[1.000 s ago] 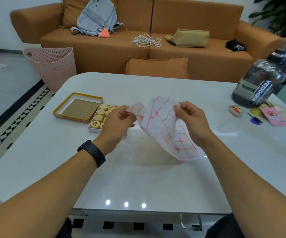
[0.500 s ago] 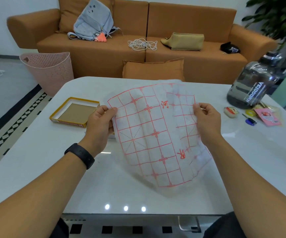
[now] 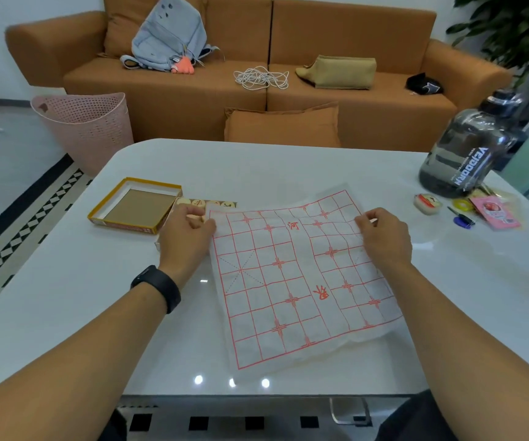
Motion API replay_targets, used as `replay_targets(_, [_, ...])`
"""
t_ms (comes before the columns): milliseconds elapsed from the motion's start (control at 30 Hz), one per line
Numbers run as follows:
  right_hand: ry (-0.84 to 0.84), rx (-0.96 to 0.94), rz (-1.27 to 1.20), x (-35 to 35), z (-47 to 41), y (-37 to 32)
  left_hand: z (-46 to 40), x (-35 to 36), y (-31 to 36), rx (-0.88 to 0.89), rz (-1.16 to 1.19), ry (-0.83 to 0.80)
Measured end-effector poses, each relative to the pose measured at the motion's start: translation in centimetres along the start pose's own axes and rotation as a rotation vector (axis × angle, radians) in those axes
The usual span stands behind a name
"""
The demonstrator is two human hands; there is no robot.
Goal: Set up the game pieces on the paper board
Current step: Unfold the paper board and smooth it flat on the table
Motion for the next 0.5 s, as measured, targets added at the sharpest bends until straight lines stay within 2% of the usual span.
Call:
replay_targets(67, [-0.018,0.016,0.079,0.2,0.1,0.2,0.8,0.7,0.3,0.178,-0.217,0.003])
replay_targets(167, [-0.021,0.023,0.139,0.6,0.3,0.3,2.1,2.1,0.9,0.545,-0.561,0.003])
replay_targets(267, [0.019,0.006,0.188,1.0,0.2,0.5,4.0,3.9,2.0,0.751,-0.686,-0.189])
replay_targets(400, [0.102,-0.15,0.369,1.3,0.4,-0.3,7.7,6.4,2.0,0.72,-0.86,-0.584])
replay_targets(467, [0.024,-0.277,0.32,1.7,0.9,-1.9,8.9,7.3,1.2,0.657,-0.96,-0.708])
replay_targets(500, [-0.07,-0.342,0.29,2.0,1.3,-2.8,9.2,7.5,0.9,0.64,-0.992,-0.741])
Point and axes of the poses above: each hand's wrist, its own z-axis away from the middle knuckle, its own x-axis out of the palm, y = z × x, the point moved 2 cm from there along -z, towards the middle knuckle, and after that the axes turned 6 degrees about -y, right-handed, at the moved point
